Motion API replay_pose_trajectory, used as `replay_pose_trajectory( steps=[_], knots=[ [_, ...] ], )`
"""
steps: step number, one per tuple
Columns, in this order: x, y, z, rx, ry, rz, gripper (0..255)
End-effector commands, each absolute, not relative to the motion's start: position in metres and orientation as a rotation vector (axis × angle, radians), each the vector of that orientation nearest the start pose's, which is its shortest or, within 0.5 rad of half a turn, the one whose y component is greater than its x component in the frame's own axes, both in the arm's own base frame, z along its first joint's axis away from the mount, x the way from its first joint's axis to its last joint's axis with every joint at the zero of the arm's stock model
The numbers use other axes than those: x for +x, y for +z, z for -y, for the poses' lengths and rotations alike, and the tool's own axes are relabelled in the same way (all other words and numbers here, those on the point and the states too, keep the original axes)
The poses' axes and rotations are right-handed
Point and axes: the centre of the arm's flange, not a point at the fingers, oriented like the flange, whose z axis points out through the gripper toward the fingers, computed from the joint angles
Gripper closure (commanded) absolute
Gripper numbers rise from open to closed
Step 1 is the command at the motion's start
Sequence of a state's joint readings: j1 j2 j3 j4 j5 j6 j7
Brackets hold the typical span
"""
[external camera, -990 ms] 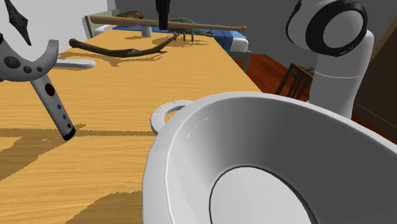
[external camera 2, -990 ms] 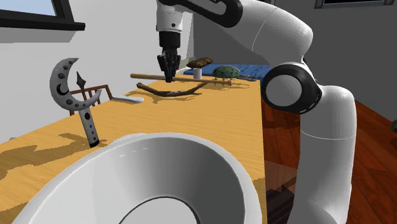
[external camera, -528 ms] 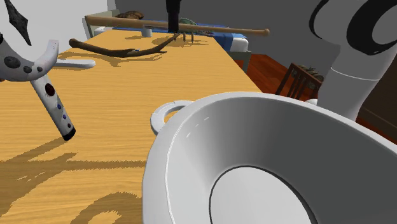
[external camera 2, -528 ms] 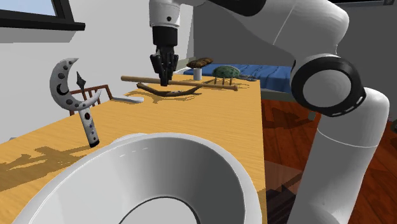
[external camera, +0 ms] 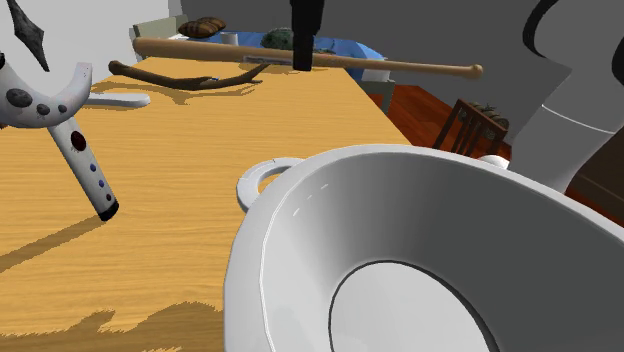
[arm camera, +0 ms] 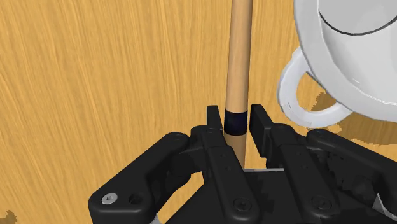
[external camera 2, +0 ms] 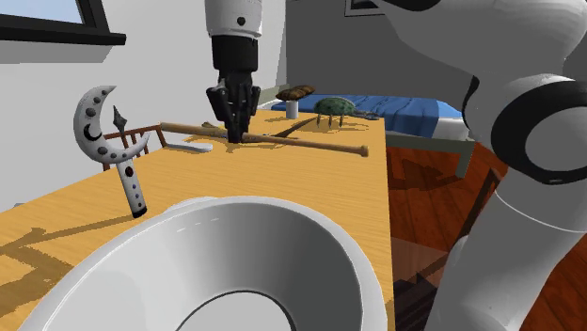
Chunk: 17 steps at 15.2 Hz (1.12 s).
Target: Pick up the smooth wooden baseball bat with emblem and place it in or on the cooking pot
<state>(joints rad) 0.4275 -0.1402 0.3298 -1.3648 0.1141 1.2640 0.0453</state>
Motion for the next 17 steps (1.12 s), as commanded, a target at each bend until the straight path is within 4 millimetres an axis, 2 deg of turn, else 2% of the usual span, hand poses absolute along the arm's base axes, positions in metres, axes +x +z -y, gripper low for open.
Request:
replay_pose_trajectory(
  steps=[1,17],
  knots=[
    [0.291,0.758,-0.355,-2.861,-0.006,1.118,255],
    [0.101,0.760,-0.446,-2.861,-0.006,1.118,255]
  ],
)
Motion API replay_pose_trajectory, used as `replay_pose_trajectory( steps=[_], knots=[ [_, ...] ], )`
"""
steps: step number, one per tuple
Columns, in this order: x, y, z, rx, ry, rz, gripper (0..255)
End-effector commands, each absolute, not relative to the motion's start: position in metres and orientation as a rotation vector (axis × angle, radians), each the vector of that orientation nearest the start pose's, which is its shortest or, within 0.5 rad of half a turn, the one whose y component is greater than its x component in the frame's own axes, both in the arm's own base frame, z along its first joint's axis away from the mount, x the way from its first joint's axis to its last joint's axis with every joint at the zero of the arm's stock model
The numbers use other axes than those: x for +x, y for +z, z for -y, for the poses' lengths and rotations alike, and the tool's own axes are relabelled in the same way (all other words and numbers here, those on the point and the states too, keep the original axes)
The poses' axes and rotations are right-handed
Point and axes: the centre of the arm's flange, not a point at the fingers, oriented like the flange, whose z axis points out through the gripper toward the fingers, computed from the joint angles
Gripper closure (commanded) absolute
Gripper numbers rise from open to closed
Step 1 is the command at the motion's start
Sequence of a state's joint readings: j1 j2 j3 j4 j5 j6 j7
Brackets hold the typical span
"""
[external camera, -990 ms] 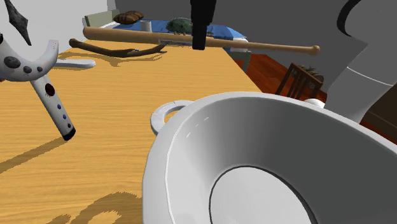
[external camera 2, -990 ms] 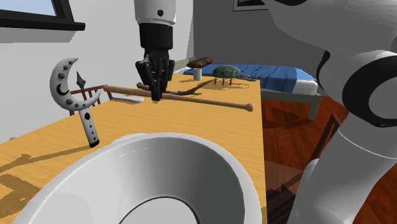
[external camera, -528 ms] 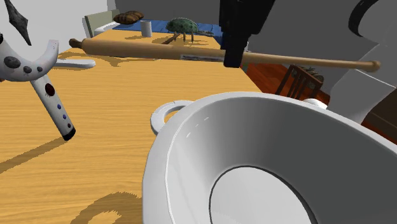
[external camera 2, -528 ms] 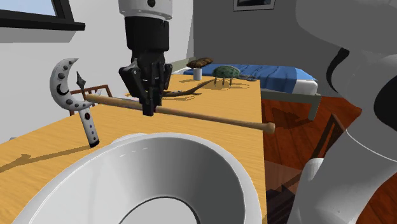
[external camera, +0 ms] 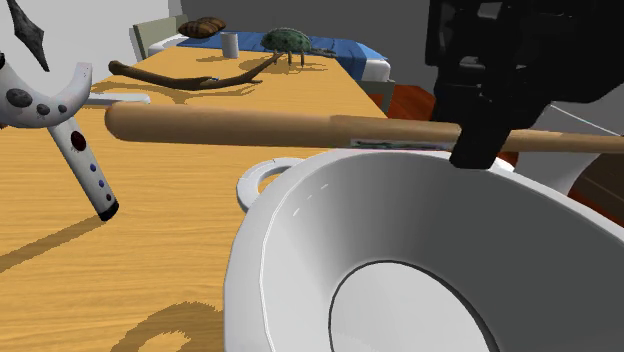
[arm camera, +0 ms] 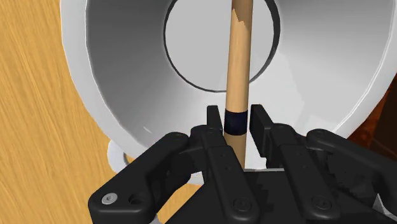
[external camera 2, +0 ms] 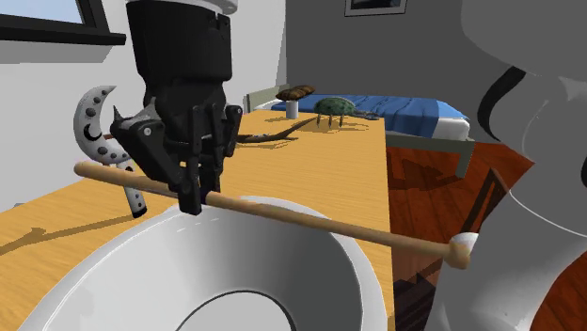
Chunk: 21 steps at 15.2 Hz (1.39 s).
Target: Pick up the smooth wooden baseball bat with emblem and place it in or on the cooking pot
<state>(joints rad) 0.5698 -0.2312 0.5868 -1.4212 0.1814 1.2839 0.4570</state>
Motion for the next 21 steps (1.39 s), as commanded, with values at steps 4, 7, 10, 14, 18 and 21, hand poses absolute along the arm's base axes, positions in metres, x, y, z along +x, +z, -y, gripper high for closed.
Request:
replay_pose_trajectory(
  steps=[4,7,10,14,18,21],
  knots=[
    [0.091,0.745,-0.450,-2.861,-0.006,1.118,255],
    [0.091,0.729,-0.450,-2.861,-0.006,1.118,255],
    [0.091,0.713,-0.450,-2.861,-0.006,1.118,255],
    [0.091,0.692,-0.450,-2.861,-0.006,1.118,255],
    [0.091,0.686,-0.450,-2.861,-0.006,1.118,255],
    [0.091,0.686,-0.450,-2.861,-0.006,1.118,255]
  ],
)
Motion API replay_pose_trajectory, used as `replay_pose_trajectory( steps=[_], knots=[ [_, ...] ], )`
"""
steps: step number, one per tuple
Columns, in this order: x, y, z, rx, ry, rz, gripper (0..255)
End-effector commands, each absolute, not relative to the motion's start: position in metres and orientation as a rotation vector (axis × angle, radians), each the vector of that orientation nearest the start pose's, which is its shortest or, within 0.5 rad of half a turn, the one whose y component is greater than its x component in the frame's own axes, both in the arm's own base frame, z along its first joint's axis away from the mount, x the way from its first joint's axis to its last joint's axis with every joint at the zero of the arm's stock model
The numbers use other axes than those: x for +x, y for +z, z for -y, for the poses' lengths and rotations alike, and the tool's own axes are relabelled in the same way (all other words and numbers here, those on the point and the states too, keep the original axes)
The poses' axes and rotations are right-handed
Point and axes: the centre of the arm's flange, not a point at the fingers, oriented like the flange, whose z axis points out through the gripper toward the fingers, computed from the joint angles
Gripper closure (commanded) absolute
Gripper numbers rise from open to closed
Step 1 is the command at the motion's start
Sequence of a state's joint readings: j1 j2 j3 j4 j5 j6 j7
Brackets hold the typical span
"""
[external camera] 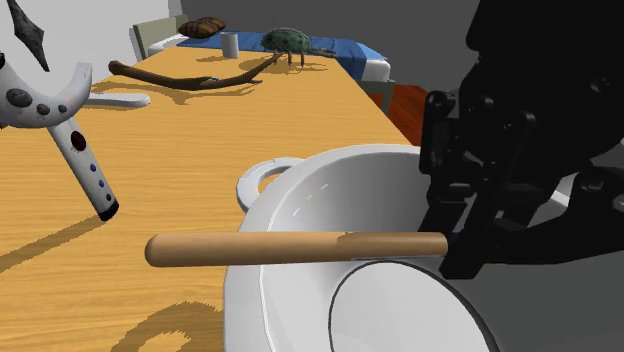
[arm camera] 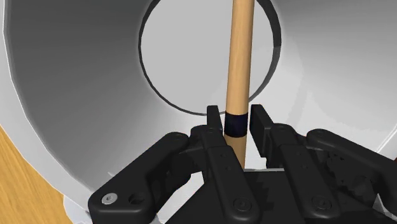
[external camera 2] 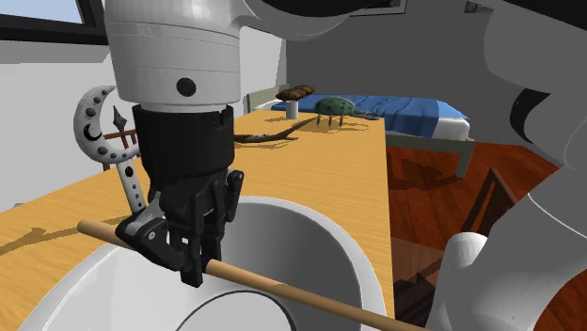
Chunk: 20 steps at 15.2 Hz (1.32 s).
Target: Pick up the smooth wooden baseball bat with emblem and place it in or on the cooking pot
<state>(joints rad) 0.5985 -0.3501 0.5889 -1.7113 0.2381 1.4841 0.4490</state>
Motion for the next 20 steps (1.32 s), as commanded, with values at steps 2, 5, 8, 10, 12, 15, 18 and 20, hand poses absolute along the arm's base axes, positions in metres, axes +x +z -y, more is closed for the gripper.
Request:
replay_pose_trajectory(
  steps=[2,5,8,10,12,15,18,20],
  knots=[
    [0.091,0.686,-0.450,-2.861,-0.006,1.118,255],
    [0.092,0.687,-0.450,-2.861,-0.006,1.118,0],
    [0.091,0.686,-0.450,-2.861,-0.006,1.118,0],
    [0.092,0.712,-0.449,-2.861,-0.006,1.118,0],
    [0.092,0.736,-0.447,-2.861,-0.006,1.118,0],
    [0.092,0.736,-0.447,-2.861,-0.006,1.118,0],
    [0.092,0.736,-0.447,-2.861,-0.006,1.118,0],
    [0.092,0.736,-0.447,-2.861,-0.006,1.118,0]
  ],
)
